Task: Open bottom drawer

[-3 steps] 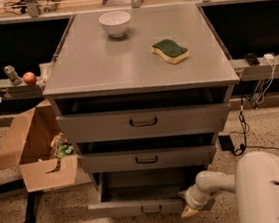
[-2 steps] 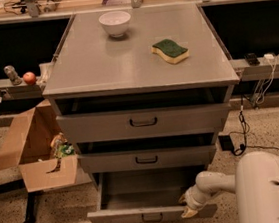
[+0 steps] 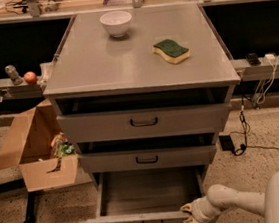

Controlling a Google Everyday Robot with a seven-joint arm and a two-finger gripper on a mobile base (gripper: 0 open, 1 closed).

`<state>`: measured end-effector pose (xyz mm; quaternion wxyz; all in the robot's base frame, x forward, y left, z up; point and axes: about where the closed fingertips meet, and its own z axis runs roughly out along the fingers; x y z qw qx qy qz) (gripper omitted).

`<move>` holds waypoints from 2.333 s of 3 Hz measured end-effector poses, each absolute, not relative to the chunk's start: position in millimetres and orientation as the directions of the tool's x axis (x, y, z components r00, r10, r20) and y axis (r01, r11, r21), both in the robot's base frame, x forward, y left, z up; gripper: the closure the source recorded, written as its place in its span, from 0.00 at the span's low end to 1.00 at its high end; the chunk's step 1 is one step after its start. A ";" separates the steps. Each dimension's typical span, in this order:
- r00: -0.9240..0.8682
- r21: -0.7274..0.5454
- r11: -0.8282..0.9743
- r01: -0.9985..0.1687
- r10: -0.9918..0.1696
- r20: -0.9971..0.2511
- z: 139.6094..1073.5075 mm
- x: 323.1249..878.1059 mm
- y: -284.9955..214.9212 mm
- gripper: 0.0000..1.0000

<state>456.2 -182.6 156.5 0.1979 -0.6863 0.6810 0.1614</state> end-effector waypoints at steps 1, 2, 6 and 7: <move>0.020 -0.052 0.006 -0.999 -0.871 -0.491 156.6 456.2 -182.6 1.00; 0.008 -0.047 0.021 -0.999 -0.836 -0.549 149.2 438.6 -187.7 1.00; 0.008 -0.047 0.022 -0.999 -0.833 -0.554 151.8 438.7 -186.3 0.04; 0.008 -0.047 0.022 -0.999 -0.833 -0.554 151.8 438.7 -186.3 0.00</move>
Offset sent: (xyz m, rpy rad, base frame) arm -0.0593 -0.0242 -0.0214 0.2416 0.0068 -0.0455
